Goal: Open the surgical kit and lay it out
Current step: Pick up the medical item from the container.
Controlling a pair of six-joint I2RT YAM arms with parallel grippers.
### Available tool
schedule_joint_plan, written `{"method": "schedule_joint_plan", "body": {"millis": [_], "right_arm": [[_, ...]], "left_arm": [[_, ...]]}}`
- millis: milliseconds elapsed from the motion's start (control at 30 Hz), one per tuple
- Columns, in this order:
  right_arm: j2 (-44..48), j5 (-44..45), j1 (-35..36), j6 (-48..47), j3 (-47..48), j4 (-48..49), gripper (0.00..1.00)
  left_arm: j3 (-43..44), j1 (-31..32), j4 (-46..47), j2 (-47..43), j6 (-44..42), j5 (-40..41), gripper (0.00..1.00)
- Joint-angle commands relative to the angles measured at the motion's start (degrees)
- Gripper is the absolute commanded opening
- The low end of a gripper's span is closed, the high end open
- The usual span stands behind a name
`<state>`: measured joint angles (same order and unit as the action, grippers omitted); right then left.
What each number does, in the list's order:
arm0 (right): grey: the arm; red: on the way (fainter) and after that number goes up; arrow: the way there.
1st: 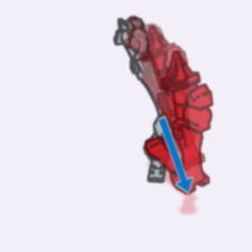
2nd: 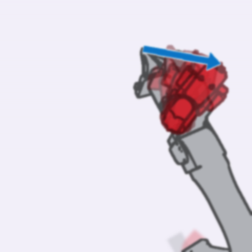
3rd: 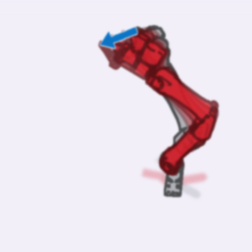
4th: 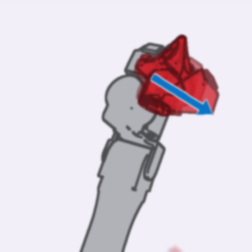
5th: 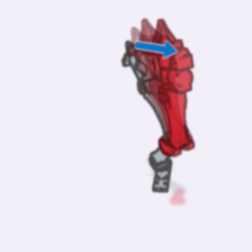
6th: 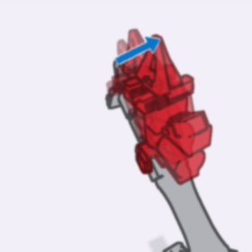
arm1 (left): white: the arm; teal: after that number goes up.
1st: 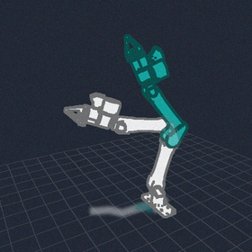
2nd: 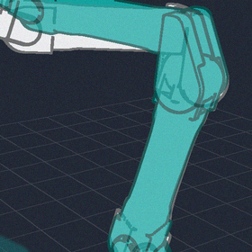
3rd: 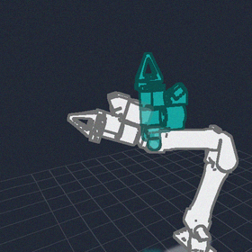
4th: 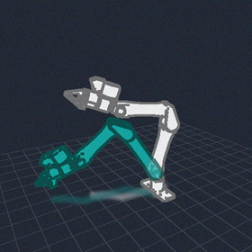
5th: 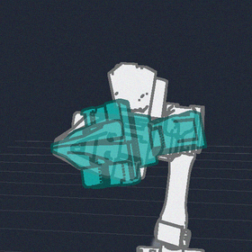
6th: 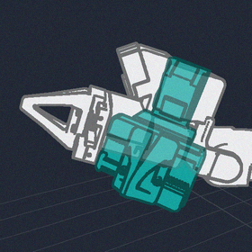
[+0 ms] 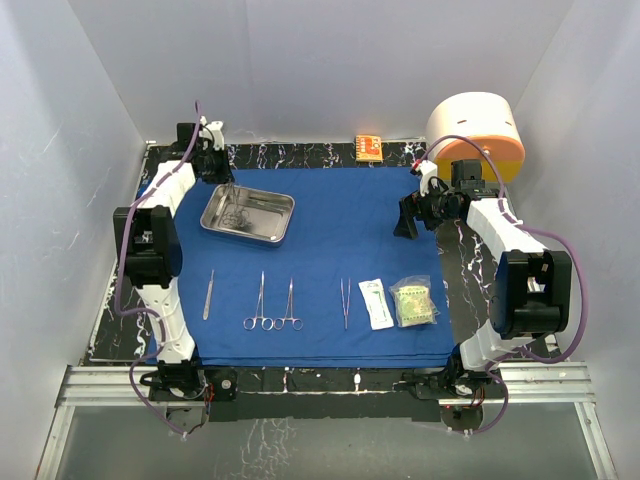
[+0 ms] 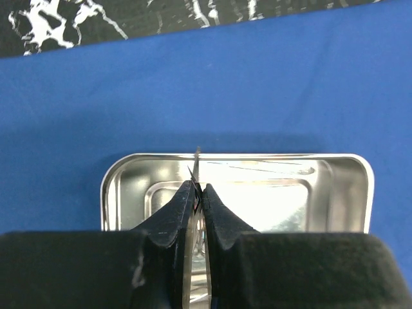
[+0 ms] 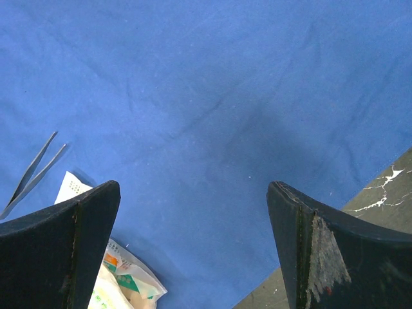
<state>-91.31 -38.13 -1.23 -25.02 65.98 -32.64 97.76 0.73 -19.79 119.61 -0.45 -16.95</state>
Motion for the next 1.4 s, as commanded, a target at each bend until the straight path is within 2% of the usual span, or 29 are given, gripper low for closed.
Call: {"method": "schedule_joint_plan", "body": {"millis": [0, 300, 500, 833, 1100, 1200, 1267, 1367], "right_arm": [[1.1, -1.4, -0.1, -0.5, 2.6, 1.3, 0.98], [1.5, -1.3, -0.1, -0.5, 2.3, 1.3, 0.98], [1.2, -1.2, -0.1, -0.6, 2.3, 1.4, 0.98], [0.7, -0.9, -0.1, -0.6, 2.2, 1.4, 0.98], [-0.7, -1.7, -0.1, -0.6, 2.9, 0.9, 0.98], [-0.6, -1.8, -0.1, -0.6, 3.0, 0.6, 0.98], [0.1, -2.7, -0.1, -0.4, 2.5, 1.2, 0.98], [0.5, -3.6, 0.1, 1.0, 2.5, 1.8, 0.98]], "left_arm": [[-1.5, 0.7, 1.2, -7.2, -0.2, -5.0, 0.0], [-2.7, 1.6, -0.7, -6.6, -0.6, -3.2, 0.0], [-4.0, 2.8, -0.2, -6.0, -0.3, -5.8, 0.0], [-1.7, 4.8, -0.9, -1.5, -0.3, -5.7, 0.0], [-3.1, 4.8, -0.2, -5.3, -2.3, -4.4, 0.0], [-4.5, 4.8, 0.3, -7.1, -2.3, -7.4, 0.0], [-6.3, 4.8, 2.0, -9.2, -1.3, -14.4, 0.0], [-7.9, 4.4, 4.6, -11.2, 1.2, -19.9, 0.0]]}}
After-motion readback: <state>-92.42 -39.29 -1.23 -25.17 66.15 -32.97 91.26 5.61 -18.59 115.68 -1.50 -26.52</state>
